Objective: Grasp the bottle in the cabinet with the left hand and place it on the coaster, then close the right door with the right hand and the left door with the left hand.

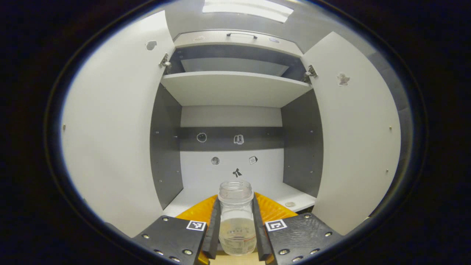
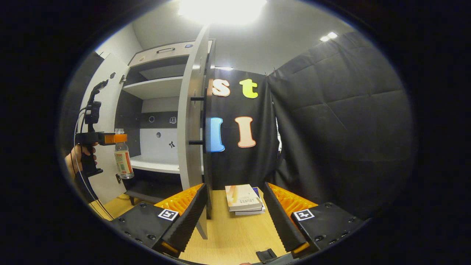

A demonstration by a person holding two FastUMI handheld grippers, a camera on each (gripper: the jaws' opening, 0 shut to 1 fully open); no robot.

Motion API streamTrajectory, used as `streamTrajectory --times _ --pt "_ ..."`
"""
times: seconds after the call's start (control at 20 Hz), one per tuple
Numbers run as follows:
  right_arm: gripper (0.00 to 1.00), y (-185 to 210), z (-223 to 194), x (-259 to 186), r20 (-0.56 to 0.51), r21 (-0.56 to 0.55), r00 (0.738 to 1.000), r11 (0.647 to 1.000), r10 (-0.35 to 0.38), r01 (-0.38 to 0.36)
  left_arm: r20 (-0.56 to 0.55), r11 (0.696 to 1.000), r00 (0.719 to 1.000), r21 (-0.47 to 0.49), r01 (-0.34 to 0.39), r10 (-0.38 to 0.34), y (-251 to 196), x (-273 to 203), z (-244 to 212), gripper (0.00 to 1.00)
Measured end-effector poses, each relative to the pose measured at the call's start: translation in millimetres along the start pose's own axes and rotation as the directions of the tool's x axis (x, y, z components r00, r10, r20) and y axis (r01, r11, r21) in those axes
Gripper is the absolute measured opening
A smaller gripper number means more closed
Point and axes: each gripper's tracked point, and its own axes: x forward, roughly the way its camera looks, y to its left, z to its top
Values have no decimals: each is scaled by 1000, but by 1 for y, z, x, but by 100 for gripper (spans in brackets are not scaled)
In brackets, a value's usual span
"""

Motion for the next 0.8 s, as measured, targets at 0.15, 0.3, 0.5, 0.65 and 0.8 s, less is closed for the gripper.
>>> streamTrajectory --times 0.15,0.3,0.5,0.65,0.8 --pt "98 3 1 0 12 -10 999 999 34 -34 -3 1000 1000 -18 -12 12 -9 -26 -16 43" --pt "97 7 0 2 14 -9 997 997 70 -70 -16 999 999 -29 -28 28 -17 -48 -37 43" --pt "97 10 0 0 21 -1 994 994 108 -108 -5 999 999 -37 -37 37 -32 -71 -66 43" --pt "98 12 -1 1 18 -8 992 992 127 -127 -41 999 999 -36 -36 35 -42 -86 -104 44" --pt "96 16 -5 1 9 -20 990 990 138 -138 -66 999 997 -36 -37 35 -48 -97 -143 43"
